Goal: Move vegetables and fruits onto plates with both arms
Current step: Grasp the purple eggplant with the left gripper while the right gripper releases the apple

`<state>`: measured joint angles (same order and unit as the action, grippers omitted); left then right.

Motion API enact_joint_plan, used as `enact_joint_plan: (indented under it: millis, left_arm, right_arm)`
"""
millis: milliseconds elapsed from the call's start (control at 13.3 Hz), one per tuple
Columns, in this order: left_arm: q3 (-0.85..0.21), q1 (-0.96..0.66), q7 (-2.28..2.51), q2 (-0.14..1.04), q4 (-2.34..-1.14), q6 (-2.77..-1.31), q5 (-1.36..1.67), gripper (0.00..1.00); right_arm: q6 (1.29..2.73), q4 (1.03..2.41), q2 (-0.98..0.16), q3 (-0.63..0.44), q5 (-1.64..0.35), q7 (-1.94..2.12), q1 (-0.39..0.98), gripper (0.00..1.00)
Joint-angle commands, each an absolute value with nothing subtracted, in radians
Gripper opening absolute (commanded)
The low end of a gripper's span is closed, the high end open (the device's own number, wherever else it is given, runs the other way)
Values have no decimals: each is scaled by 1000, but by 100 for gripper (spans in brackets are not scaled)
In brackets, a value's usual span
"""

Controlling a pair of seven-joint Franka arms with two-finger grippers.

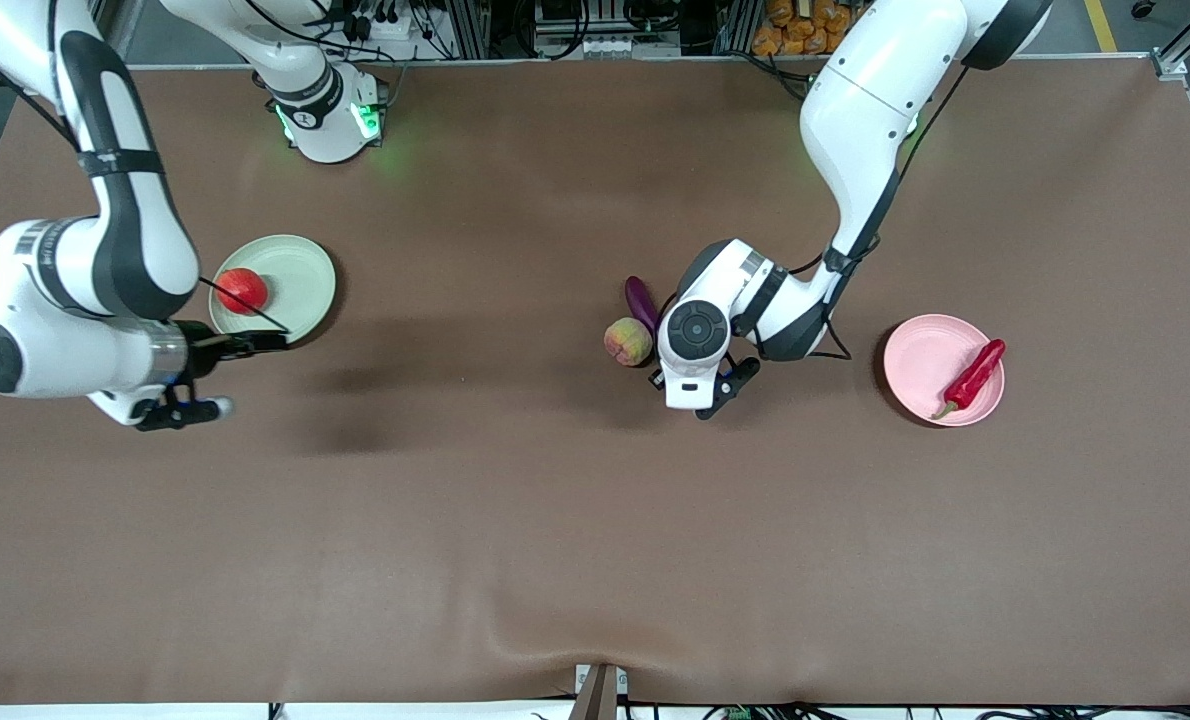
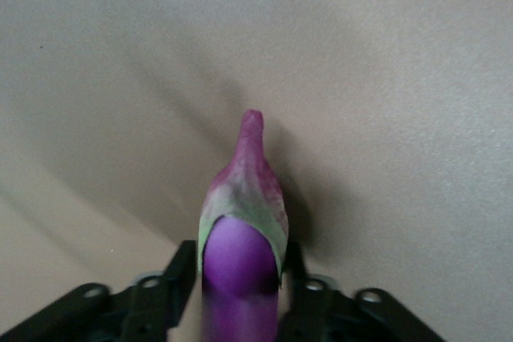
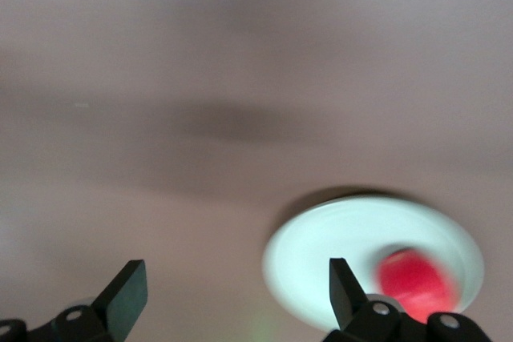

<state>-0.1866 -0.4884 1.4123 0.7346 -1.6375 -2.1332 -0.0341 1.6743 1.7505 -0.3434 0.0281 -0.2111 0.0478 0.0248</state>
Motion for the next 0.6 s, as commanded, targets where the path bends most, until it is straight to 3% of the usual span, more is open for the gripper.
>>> enact_joint_plan:
  millis: [0, 377, 527]
  left_arm:
    - [-181, -485, 1367, 718, -1615, -2030, -32, 0]
    - [-179, -457, 1152, 596, -1614, -1797, -21, 0]
    - [-179, -416, 1053, 526, -1612, -1726, -21, 0]
  right_arm:
    - [1606, 1666, -376, 18, -308, -238, 154, 100]
    - [1621, 1677, -439, 18, -532, -411, 213, 100]
    - [1704, 1745, -456, 18, -641, -414, 247, 100]
